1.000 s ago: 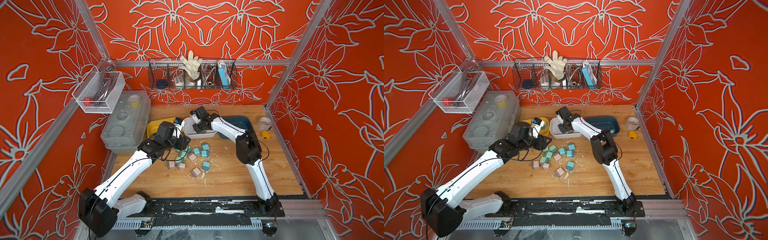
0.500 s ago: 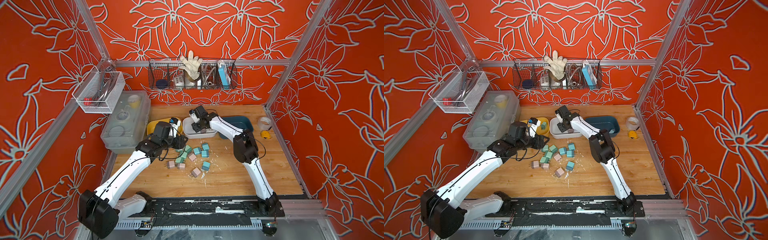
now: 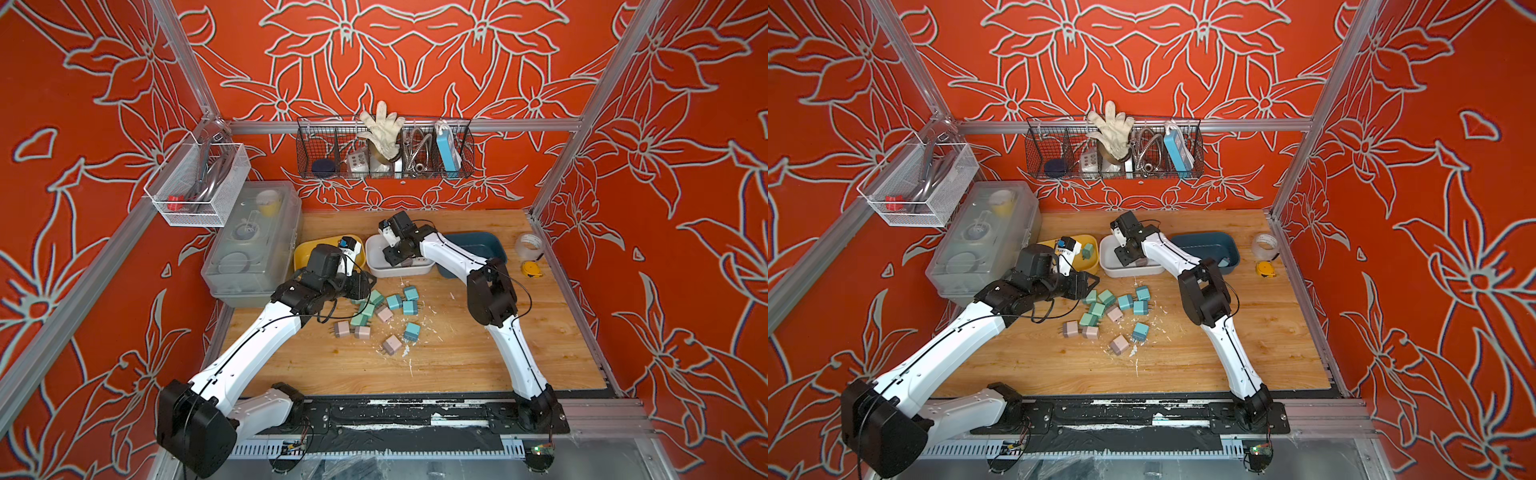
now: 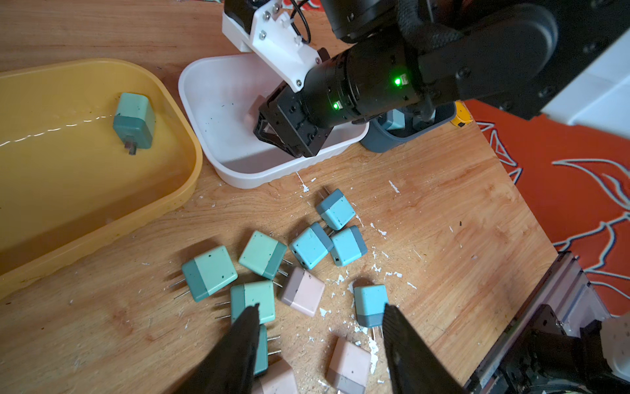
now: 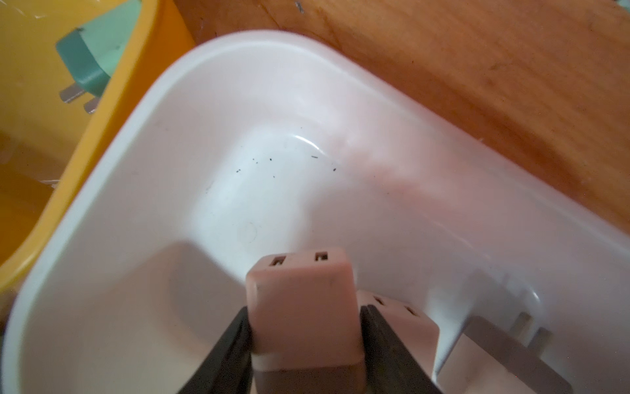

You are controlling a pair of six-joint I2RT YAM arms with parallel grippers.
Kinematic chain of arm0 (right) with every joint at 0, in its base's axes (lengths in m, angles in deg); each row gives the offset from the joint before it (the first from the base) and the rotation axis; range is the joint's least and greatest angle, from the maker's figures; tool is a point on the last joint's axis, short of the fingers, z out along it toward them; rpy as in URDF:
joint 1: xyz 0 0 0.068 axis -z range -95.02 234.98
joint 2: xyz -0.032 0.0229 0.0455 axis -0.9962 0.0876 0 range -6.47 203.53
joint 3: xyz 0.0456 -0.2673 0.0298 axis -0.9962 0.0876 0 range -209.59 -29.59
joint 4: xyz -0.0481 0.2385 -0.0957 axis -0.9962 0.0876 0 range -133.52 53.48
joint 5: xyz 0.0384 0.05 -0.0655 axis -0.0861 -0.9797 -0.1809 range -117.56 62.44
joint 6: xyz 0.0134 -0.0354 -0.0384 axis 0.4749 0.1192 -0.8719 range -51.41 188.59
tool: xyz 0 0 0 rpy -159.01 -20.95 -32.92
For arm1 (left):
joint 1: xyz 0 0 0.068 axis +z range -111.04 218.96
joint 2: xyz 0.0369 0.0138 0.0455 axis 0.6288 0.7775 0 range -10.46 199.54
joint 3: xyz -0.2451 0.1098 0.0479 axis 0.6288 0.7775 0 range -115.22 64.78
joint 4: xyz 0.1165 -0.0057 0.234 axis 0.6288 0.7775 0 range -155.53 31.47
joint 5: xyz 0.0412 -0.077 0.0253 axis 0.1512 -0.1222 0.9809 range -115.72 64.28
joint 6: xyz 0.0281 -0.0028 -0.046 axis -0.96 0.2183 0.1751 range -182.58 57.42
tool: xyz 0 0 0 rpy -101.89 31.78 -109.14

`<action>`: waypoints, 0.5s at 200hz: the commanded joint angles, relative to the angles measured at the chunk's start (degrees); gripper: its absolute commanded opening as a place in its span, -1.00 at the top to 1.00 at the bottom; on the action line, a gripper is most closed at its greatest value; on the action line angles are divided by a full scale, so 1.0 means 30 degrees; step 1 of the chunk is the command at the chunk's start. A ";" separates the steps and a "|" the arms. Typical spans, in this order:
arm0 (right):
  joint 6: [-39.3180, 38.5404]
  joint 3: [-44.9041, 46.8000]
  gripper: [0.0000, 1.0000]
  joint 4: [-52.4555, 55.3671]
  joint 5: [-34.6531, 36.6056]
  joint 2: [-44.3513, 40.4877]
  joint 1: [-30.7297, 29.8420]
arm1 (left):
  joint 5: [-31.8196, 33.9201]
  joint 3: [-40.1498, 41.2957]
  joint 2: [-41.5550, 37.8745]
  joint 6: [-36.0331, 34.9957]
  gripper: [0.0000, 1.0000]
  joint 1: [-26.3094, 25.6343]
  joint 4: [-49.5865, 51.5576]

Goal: Place the plugs by color into the storage box
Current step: Place the plug in the storage box.

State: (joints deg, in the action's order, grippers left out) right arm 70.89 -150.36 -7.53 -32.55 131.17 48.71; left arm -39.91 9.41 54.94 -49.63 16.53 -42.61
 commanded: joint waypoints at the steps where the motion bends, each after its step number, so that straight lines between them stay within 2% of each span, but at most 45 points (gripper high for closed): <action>1: 0.0283 0.0293 -0.06 -0.0025 -0.0414 -0.0702 0.0059 | -0.0305 0.0231 -0.0445 0.0095 -0.16 0.0125 -0.0294; 66: 0.0463 0.0215 -0.16 -0.0072 -0.0416 -0.0735 0.0058 | -0.0250 0.0300 -0.0591 0.0041 -0.16 0.0111 -0.0227; 100: 0.0546 0.0398 -0.11 -0.0065 -0.0327 -0.1177 0.0078 | -0.0266 0.0347 -0.0650 -0.0019 -0.16 0.0125 -0.0183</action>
State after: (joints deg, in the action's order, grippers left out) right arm 71.64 -150.27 -7.93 -33.19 131.11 48.71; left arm -40.05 9.52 54.40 -49.48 16.53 -42.61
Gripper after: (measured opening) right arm 0.563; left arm 0.582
